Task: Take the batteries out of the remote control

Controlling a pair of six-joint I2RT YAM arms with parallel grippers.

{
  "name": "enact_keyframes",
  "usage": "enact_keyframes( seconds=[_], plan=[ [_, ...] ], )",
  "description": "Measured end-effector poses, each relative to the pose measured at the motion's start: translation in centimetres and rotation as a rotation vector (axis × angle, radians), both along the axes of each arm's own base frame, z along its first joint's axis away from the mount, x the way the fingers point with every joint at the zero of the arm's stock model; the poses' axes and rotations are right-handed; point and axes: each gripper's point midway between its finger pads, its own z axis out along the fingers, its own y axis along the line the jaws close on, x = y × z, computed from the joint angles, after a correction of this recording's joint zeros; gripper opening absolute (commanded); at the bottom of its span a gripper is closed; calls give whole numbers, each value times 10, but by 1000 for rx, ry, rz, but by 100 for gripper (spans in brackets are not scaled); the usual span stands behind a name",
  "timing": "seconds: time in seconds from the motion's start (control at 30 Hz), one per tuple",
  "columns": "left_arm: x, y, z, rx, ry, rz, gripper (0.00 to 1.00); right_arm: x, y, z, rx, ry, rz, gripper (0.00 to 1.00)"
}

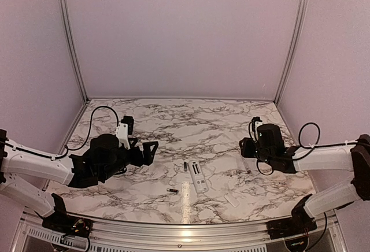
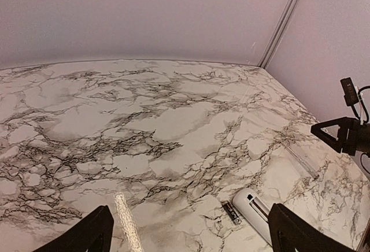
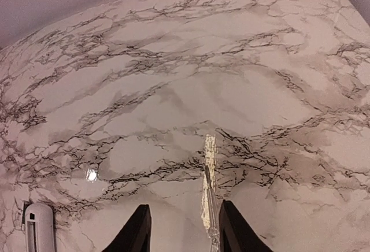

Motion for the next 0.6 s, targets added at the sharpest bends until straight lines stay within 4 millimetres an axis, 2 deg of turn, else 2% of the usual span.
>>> enact_keyframes(
  seconds=[0.2,0.4,0.43,0.47,0.53,0.6],
  plan=[
    [2,8,4,6,-27,31,98,8,2,46,5,-97,12,46],
    [7,17,8,36,-57,81,98,6,2,60,-2,-131,35,56],
    [8,19,9,44,-63,92,99,6,3,61,-1,-133,41,60],
    [9,22,10,51,-69,101,99,6,4,62,-6,-136,51,69],
    [13,28,15,72,-84,129,99,6,6,64,-15,-139,68,95],
    [20,34,21,100,-95,167,98,9,9,71,-22,-148,81,98]
  ],
)
